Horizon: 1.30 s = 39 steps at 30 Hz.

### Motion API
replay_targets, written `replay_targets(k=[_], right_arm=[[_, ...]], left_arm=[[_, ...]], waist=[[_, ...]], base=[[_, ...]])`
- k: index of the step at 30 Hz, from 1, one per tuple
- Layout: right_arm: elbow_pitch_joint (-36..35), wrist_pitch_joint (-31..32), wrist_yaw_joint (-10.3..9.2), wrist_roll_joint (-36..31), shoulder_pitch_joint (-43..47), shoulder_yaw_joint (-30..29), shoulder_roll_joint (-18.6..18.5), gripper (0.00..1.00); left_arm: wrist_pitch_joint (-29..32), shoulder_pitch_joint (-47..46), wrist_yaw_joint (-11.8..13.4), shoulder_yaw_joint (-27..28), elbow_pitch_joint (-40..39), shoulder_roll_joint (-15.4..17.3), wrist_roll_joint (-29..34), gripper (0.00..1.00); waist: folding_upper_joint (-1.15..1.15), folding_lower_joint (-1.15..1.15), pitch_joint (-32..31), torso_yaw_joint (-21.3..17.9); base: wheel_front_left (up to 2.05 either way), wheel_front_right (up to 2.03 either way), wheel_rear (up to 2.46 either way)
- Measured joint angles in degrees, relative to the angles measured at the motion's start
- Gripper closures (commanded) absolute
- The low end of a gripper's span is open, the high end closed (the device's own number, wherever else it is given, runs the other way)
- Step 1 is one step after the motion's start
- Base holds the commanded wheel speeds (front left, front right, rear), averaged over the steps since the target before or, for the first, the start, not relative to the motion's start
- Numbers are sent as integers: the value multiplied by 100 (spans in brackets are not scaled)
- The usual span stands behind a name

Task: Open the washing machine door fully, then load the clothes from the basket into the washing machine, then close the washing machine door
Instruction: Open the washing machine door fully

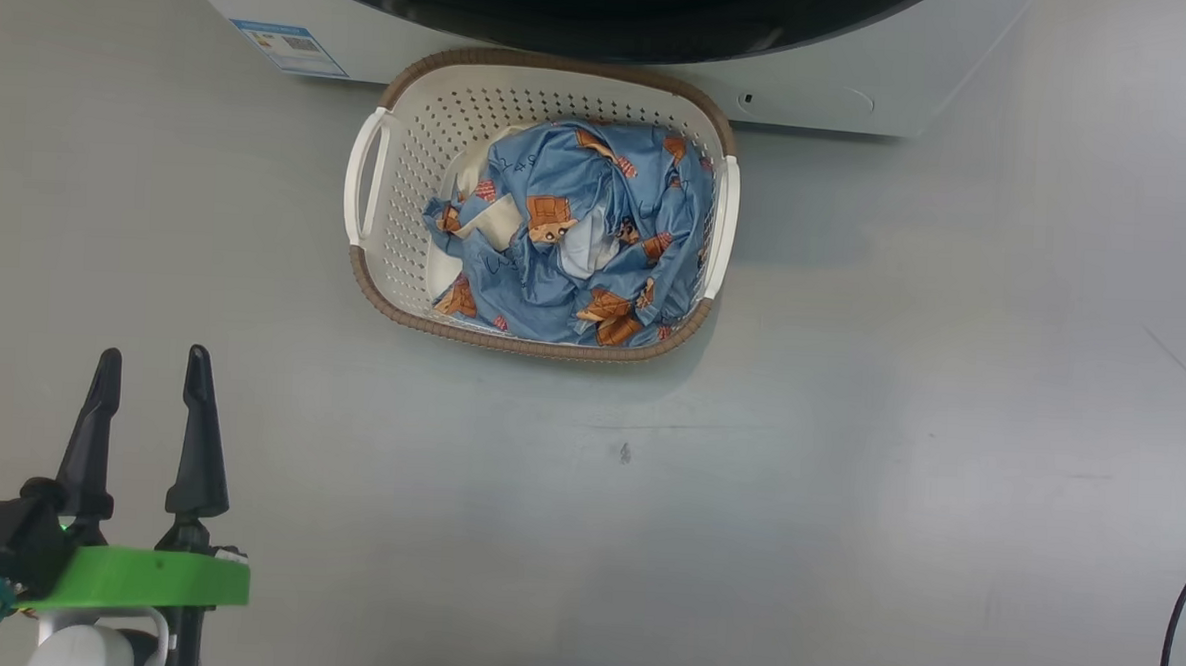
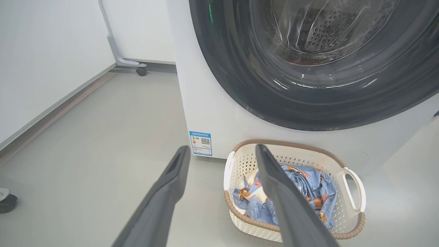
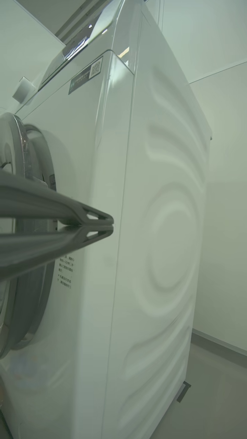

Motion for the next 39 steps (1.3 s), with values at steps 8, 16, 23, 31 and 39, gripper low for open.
replay_targets(k=[8,16,23,31,39], right_arm=[[51,297,0,-103,-347,283,16,100],[49,545,0,-212,-738,560,113,100],[49,672,0,-243,-993,628,148,100],[68,822,0,-243,-1250,770,265,100],[75,992,1,-245,-1319,935,425,100]], left_arm=[[0,-65,0,-32,18,-5,2,0],[0,-61,0,-81,35,-4,3,0],[0,-61,0,-57,16,-7,8,0],[0,-61,0,35,1,-25,11,0],[0,-64,0,182,-14,-43,60,0]], waist=[[0,0,125,-18],[0,0,231,10],[0,0,350,89],[0,0,538,167],[0,0,683,193]], base=[[0,0,0],[0,0,0],[0,0,0],[0,0,0],[0,0,0]])
